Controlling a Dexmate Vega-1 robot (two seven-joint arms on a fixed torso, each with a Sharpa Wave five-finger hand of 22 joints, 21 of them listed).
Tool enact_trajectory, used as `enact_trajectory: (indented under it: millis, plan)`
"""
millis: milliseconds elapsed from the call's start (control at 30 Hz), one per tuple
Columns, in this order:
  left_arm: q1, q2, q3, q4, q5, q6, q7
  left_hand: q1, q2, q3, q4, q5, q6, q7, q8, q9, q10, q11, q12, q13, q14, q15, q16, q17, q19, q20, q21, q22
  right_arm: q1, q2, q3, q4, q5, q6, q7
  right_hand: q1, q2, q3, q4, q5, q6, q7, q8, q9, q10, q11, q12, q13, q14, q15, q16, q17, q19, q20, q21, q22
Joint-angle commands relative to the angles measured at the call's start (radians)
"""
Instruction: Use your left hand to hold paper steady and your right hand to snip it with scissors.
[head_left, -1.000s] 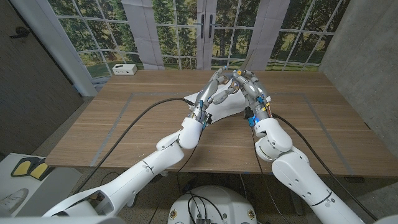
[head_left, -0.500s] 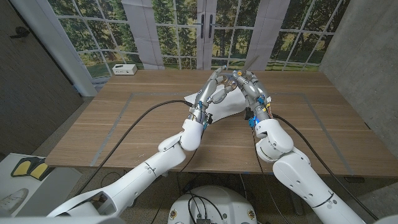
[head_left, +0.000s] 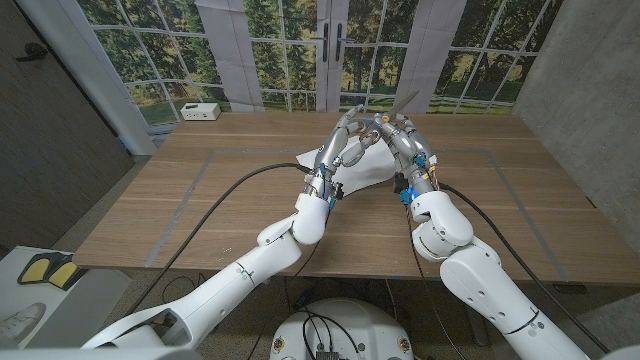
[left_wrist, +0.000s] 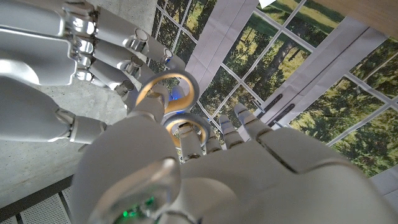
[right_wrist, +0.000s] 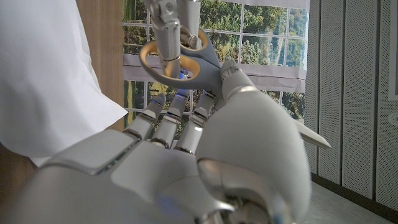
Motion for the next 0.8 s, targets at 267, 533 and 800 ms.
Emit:
enact_trajectory:
  millis: [267, 533, 800]
  plan:
    - [0.005, -0.010, -0.012, 0.000, -0.071, 0.007, -0.055, -0.068, 0.018, 0.162, 0.252, 0.041, -0.235, -0.027, 0.100, 0.291, -0.017, 0.021, -0.001, 0.045, -0.020, -0.058, 0.010, 0.022, -0.007, 0.002, 0.008, 0.008, -0.003, 0.003, 0.008, 0.004, -0.011, -0.011, -0.024, 0.006, 0.014, 0.022, 0.018, 0.007, -0.001, 0.008, 0.009, -0.002, 0.072, 0.011, 0.043, 0.015, 0.004, -0.171, -0.003, 0.002, 0.005, 0.005, -0.002, 0.003]
    - [-0.007, -0.016, -0.008, 0.039, -0.057, -0.028, -0.031, -0.117, 0.017, 0.201, 0.287, 0.050, -0.344, -0.044, 0.165, 0.443, 0.064, 0.014, 0.023, 0.058, 0.027, -0.064, 0.022, 0.019, -0.004, -0.017, 0.011, 0.007, 0.001, 0.005, 0.010, 0.010, -0.014, -0.016, -0.029, 0.006, 0.012, 0.021, 0.017, 0.007, 0.002, 0.006, 0.011, -0.008, 0.074, 0.013, 0.045, 0.014, 0.004, -0.171, -0.003, 0.001, 0.006, 0.008, -0.002, 0.003]
    - [-0.016, -0.036, -0.004, 0.080, -0.037, -0.049, 0.015, -0.164, 0.011, 0.213, 0.289, 0.056, -0.391, -0.082, 0.226, 0.551, 0.218, -0.007, 0.063, 0.051, 0.053, -0.094, 0.021, 0.014, -0.008, -0.036, 0.007, 0.004, 0.006, 0.007, 0.010, 0.018, -0.027, -0.017, -0.034, 0.006, 0.012, 0.021, 0.016, 0.007, 0.004, 0.006, 0.012, -0.012, 0.076, 0.014, 0.047, 0.014, 0.005, -0.171, -0.003, 0.001, 0.005, 0.008, -0.003, 0.003]
